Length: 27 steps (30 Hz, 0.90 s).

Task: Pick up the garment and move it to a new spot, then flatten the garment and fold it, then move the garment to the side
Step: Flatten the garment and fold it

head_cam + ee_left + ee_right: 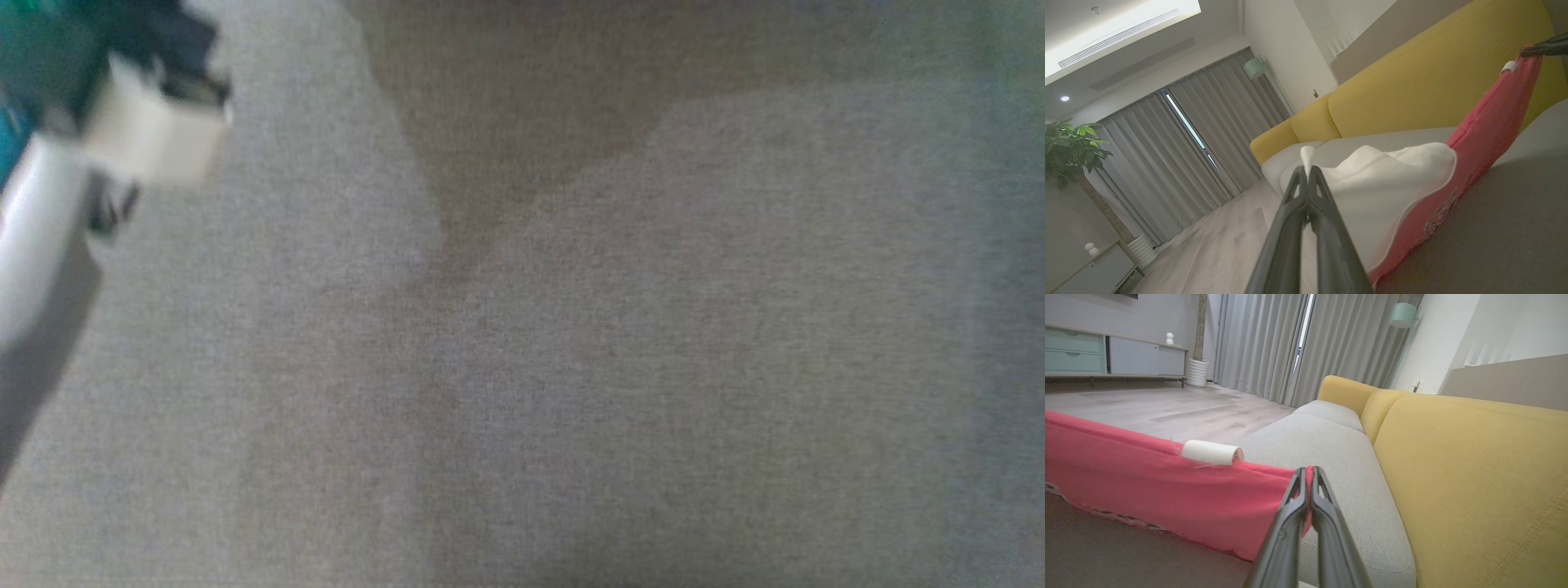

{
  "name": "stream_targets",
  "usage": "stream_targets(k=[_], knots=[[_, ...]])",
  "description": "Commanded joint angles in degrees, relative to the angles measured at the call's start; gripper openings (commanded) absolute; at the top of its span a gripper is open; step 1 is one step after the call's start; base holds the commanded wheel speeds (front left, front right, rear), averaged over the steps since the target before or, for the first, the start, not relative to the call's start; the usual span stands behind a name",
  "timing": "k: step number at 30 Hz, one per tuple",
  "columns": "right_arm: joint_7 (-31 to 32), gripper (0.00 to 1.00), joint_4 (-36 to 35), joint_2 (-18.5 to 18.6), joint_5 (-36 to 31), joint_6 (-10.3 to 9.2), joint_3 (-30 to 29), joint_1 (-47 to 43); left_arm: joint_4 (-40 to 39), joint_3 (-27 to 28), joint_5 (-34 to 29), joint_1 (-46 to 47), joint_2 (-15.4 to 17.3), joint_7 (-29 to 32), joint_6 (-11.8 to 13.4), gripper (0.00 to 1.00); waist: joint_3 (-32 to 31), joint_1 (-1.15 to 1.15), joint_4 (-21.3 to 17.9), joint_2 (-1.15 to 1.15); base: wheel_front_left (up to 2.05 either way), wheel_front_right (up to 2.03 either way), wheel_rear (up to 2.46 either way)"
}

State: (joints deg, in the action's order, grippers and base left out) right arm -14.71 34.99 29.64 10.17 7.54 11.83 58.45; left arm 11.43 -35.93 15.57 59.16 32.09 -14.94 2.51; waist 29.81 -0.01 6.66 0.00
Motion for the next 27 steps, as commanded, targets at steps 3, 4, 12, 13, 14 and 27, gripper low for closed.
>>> stream_targets(k=[3,4,12,13,14,27], knots=[[-0.3,0.00,-5.8,-0.1,1.4,-0.05,-2.3,-8.9,-4.8,4.0,-0.2,-7.0,4.7,-0.1,1.4,0.00,-5.5,0.01,-1.4,0.00,0.00,0.00,0.00],[-0.3,0.00,-7.0,-0.6,1.6,-0.05,-2.9,-11.5,-5.8,4.2,0.0,-9.8,5.0,-0.1,1.8,0.00,-6.5,0.01,-1.7,0.00,0.00,0.00,0.00],[-0.3,0.00,-13.9,-3.7,2.4,-0.05,-6.2,-30.6,-12.2,4.0,-0.1,-30.9,6.4,-0.1,6.1,0.00,-14.9,0.01,-3.4,0.00,0.00,0.00,0.00],[-0.3,0.00,-14.4,-4.0,2.6,-0.05,-6.4,-32.7,-12.9,4.0,0.1,-33.3,6.4,-0.1,6.8,0.00,-15.8,0.01,-3.5,0.00,0.00,0.00,0.00],[-0.3,0.00,-14.6,-4.3,3.0,-0.05,-6.3,-34.8,-13.4,4.0,0.2,-35.8,6.3,-0.1,7.7,0.00,-16.8,0.01,-3.7,0.00,0.00,0.00,0.00],[-0.3,0.00,-22.9,-6.3,5.6,-0.05,-11.2,-56.6,-23.0,5.8,1.1,-59.8,4.1,-0.1,16.4,0.00,-22.9,0.01,-4.5,0.00,0.00,0.00,0.00]])
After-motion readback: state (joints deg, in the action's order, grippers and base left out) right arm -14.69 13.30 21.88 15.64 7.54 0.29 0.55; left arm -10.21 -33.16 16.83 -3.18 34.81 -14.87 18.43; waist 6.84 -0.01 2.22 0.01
